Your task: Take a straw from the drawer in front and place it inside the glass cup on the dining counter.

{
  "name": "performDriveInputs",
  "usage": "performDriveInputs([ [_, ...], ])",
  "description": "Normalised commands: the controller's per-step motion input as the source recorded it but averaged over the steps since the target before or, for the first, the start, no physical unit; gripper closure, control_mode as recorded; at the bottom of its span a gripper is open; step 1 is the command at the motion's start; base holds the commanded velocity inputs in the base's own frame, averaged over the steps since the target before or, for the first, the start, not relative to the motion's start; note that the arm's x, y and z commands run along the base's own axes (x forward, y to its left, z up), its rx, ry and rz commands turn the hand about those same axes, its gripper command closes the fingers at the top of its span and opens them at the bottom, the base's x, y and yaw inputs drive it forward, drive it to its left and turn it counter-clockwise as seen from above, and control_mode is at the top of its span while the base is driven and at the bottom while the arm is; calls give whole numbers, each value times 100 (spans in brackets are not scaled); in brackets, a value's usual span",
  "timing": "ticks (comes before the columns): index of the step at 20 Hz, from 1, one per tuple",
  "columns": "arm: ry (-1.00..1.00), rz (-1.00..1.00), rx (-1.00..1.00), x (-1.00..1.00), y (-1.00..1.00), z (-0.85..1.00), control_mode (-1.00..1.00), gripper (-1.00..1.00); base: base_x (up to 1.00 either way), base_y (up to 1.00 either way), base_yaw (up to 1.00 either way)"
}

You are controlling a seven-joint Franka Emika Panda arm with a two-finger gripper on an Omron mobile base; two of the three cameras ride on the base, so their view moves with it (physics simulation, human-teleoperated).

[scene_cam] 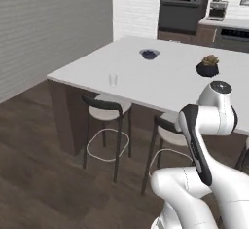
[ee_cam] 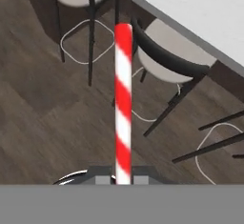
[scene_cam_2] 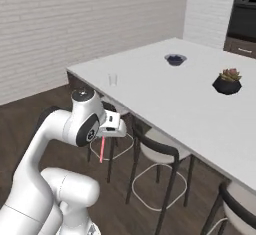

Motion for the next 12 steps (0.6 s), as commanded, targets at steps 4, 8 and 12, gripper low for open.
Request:
performDriveInputs([
  [4, 0, 0, 0, 0, 0, 0, 100, 100, 50, 100, -51],
  [8, 0, 0, 0, 0, 0, 0, 100, 100, 44, 100, -51],
  [12, 0, 0, 0, 0, 0, 0, 100, 100, 16, 100, -50],
])
